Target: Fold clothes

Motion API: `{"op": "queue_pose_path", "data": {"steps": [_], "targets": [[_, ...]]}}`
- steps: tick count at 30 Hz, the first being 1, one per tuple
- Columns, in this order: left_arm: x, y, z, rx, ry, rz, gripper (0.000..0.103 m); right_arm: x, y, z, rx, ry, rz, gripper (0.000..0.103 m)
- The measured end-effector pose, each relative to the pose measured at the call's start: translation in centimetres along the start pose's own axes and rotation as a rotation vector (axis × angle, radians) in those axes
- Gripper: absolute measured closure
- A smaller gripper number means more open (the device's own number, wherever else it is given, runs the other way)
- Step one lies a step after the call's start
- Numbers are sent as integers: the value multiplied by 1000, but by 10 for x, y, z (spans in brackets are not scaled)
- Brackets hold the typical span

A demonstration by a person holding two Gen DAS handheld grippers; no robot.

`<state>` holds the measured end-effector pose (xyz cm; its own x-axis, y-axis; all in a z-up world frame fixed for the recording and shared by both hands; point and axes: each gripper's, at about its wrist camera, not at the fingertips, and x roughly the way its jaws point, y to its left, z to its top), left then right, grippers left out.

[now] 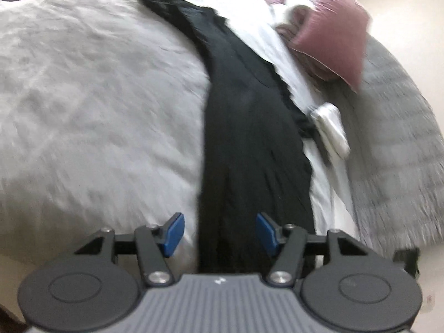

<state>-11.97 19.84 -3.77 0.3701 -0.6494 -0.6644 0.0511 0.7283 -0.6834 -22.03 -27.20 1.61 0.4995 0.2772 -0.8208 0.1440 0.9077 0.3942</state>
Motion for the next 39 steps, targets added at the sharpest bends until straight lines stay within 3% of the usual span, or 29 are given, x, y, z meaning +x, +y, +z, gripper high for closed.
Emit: {"op": "queue_pose_path", "data": {"steps": [6,10,19,25,28,30,32,34,39], "targets": [[24,-10,44,5,-78,123,44,24,-15,47,87,-33,76,50],[43,-12,76,-13,-158,171,44,45,-21,82,122,-56,75,50],[90,-10,131,-94,-306,181,45,103,-49,152,292,-156,58,50],[102,4,153,-237,-397,136,49,123,-54,177,358,-251,104,50],[104,7,159,-279,-430,153,64,135,-53,189,363,-293,110,51],[103,7,163,-283,-453,192,85,143,-53,192,368,-315,108,58],[98,1,166,-250,-495,246,103,149,-52,194,362,-329,103,76],[92,-5,169,-218,-536,299,103,152,-49,195,339,-315,97,94],[77,-19,177,-135,-637,434,103,145,-40,195,317,-380,42,96]]}}
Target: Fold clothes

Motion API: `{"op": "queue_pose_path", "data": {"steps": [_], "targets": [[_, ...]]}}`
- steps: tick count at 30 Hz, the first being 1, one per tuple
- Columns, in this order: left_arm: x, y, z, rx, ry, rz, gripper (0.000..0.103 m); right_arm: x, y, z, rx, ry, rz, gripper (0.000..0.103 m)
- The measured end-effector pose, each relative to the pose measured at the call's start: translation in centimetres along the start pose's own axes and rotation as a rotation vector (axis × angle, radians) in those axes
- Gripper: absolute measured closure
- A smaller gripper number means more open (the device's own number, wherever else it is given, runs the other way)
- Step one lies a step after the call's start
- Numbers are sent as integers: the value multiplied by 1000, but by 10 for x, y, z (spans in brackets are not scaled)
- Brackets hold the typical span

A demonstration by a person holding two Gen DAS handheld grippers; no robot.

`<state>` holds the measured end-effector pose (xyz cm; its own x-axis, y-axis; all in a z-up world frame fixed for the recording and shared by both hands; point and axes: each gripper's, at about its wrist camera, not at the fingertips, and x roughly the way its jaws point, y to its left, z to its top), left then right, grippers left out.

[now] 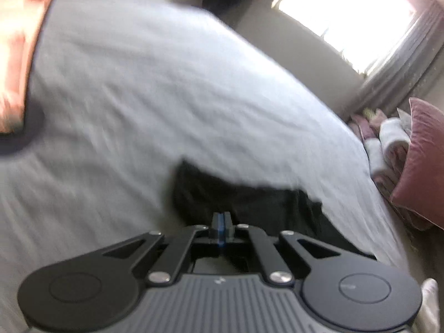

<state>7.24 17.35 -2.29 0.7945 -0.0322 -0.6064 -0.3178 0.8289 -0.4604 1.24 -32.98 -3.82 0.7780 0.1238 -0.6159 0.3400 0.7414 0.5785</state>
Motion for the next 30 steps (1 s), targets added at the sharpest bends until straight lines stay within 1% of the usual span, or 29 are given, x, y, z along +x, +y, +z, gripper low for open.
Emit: {"op": "queue_pose_path", "data": {"steps": [1,2,4,5,6,7,8,9,10,11,12,13,15,16,18,20,23,25,27,30], "targets": [[-2,-2,3,17,-22,17,103,-2,2,0,-14,-13,-17,96],[-1,1,5,19,-15,15,103,-4,4,1,-29,-25,-35,96],[3,1,5,-5,48,-33,102,-8,7,2,-58,-50,-70,96],[6,1,3,-19,84,-63,99,-9,8,2,-64,-46,-72,96],[9,0,1,-32,121,-93,89,-9,9,2,-69,-40,-72,96],[12,-2,-2,-37,154,-123,81,-9,9,1,-72,-32,-71,96],[15,-5,-7,-42,188,-149,65,-9,9,1,-75,-24,-71,96],[19,-8,-12,-42,220,-162,62,-8,10,0,-76,-15,-68,95],[22,-12,-18,-42,250,-174,63,-7,10,-1,-66,-8,-66,91],[24,-15,-23,-35,263,-171,63,-6,11,-2,-55,-1,-63,87],[27,-18,-28,-28,274,-167,66,-5,11,-3,-44,6,-61,87],[27,-21,-30,-9,264,-149,71,-4,11,-3,-37,16,-56,87],[28,-26,-34,27,245,-114,95,-3,12,-5,-25,36,-45,85],[28,-27,-34,42,242,-96,100,-2,12,-6,-19,47,-39,84],[26,-31,-34,79,219,-57,100,0,15,-9,-36,50,-46,84],[19,-31,-30,108,168,-4,101,2,19,-10,-59,45,-58,86],[8,-30,-19,141,56,69,101,0,22,-9,-85,37,-74,94],[6,-29,-12,154,20,82,101,0,24,-9,-96,28,-80,95],[9,-27,-8,169,21,96,101,2,25,-10,-115,30,-93,95],[19,-22,-12,171,81,99,100,6,26,-11,-131,43,-103,94]]}}
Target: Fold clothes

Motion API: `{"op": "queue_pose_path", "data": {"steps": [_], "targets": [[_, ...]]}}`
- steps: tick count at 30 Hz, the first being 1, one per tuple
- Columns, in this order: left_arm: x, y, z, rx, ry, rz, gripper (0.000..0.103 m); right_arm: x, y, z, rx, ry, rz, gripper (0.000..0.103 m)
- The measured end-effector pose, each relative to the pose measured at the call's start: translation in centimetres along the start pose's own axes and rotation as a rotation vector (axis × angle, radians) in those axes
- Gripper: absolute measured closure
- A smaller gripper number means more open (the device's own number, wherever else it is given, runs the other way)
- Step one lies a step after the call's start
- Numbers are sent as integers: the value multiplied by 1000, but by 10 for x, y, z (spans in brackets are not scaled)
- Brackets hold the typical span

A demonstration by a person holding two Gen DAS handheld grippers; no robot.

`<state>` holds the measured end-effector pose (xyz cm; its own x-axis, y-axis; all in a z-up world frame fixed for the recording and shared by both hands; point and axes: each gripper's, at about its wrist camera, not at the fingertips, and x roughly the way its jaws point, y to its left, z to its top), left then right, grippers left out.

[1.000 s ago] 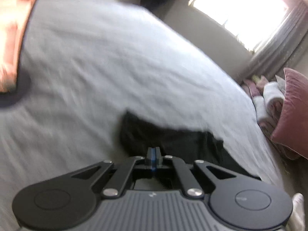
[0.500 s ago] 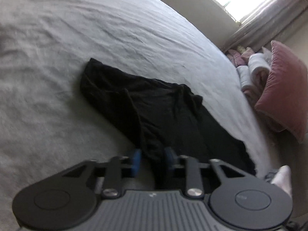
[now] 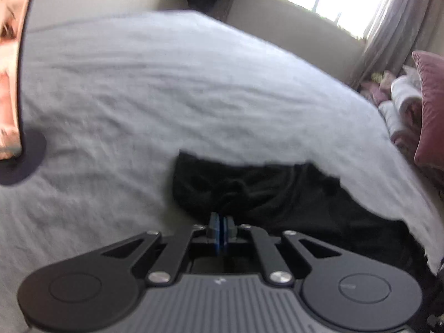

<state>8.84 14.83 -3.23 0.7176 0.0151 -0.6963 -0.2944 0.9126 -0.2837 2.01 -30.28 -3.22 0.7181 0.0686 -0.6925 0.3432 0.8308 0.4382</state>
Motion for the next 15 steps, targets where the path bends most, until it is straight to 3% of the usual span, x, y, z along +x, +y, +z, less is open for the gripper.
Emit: {"op": "queue_pose_path", "data": {"steps": [2,4,6,7,8,15], "targets": [[1,0,-3,-13,39,-45,98,-2,-2,1,13,10,13,86],[-1,1,-6,-18,72,-86,93,-4,-5,3,28,25,34,85],[-6,3,-9,-16,100,-123,75,-6,-8,4,39,44,57,82],[-8,4,-10,-15,114,-142,73,-8,-9,4,42,54,63,78],[-11,4,-11,-14,128,-160,73,-9,-10,3,44,64,72,74],[-22,28,-28,-68,228,-280,75,-24,-13,-8,-2,130,127,73]]}}
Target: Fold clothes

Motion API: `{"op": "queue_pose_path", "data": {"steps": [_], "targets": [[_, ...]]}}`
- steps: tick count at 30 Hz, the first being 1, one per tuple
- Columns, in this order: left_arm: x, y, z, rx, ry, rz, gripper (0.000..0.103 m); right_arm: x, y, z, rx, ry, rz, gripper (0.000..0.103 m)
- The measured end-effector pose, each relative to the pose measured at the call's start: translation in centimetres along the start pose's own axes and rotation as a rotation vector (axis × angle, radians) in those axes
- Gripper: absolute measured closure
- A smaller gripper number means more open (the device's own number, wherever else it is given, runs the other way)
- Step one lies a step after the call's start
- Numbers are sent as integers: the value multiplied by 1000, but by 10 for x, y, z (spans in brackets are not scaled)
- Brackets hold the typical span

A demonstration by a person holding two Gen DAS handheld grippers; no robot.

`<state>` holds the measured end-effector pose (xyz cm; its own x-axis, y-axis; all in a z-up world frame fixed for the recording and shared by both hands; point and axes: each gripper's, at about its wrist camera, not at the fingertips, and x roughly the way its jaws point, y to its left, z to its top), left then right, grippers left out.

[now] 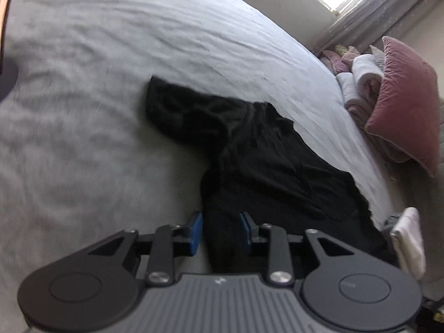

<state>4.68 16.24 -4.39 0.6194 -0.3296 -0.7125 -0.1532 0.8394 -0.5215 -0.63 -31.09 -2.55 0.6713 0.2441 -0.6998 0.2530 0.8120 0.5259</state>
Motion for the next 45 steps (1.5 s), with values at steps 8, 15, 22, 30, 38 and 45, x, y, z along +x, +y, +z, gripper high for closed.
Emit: {"op": "queue_pose_path", "data": {"steps": [8,15,22,30,38,45], "targets": [[-8,3,-14,59,29,-10,101,-1,20,-19,-208,23,-56,102],[-24,0,-19,110,-9,22,98,-14,0,-11,-144,-50,-84,100],[-30,8,-26,117,79,-42,72,-25,-3,-23,-168,19,-9,63],[-41,19,-55,211,194,-110,99,-48,-9,-54,-243,108,49,69],[-64,3,-72,405,123,7,102,-63,-9,-72,-330,102,-28,101],[-55,11,-71,370,175,-17,95,-61,-18,-71,-245,128,-16,89]]}}
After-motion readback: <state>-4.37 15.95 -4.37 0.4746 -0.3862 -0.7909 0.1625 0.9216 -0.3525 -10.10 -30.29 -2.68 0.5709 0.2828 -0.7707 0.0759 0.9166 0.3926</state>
